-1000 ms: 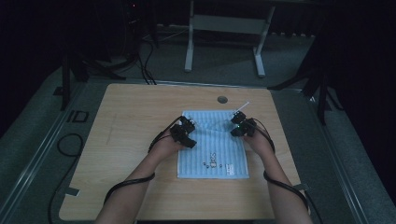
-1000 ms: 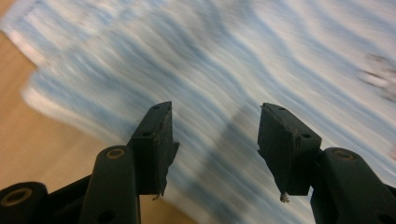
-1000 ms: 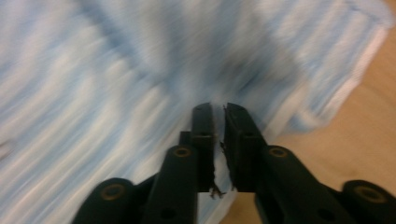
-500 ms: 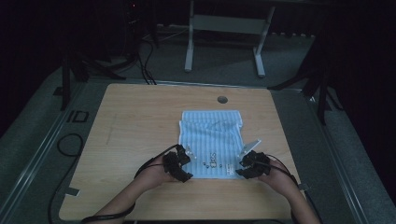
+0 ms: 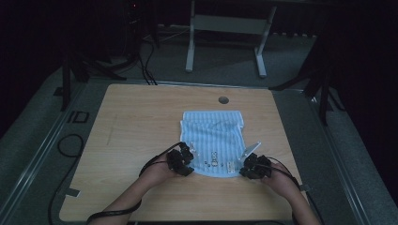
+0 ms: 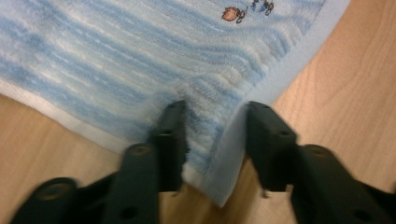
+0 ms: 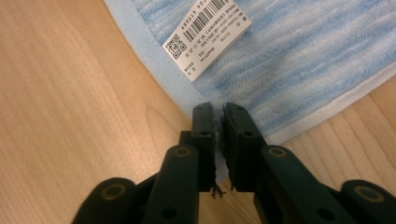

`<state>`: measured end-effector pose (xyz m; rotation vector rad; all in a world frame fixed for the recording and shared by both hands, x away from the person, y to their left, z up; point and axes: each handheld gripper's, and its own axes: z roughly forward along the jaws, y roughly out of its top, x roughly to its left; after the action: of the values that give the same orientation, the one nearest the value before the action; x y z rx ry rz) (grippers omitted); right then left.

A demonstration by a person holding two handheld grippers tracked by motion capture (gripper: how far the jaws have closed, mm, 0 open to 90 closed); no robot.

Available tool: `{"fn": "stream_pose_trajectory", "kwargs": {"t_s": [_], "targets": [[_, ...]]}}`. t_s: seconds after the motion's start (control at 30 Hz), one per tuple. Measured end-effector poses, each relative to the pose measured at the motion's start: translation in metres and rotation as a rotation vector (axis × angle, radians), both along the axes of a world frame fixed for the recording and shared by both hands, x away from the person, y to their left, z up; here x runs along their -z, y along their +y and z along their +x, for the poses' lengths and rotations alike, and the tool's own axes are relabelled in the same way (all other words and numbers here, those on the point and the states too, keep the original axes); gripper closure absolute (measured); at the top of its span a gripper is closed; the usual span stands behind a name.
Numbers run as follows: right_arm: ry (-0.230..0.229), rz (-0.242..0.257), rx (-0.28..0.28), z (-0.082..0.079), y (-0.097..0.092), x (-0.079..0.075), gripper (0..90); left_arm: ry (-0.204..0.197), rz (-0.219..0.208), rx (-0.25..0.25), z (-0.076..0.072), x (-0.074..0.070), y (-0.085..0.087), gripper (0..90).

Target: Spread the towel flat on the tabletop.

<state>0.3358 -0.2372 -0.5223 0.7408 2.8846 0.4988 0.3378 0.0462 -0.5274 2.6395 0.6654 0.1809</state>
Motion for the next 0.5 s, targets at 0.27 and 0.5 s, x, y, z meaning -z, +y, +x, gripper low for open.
{"fn": "stream_pose_trajectory", "kwargs": {"t_s": [0.27,0.5], "targets": [[-0.031,-0.004,0.008,-0.003,0.004,-0.008,86.8,-0.017,0.007,0.004,-0.009,-0.012,-0.004,82.5],[-0.122,0.087,-0.024,-0.041,-0.009,-0.056,86.8,-0.041,-0.038,0.038,-0.041,-0.051,0.006,82.2]]}}
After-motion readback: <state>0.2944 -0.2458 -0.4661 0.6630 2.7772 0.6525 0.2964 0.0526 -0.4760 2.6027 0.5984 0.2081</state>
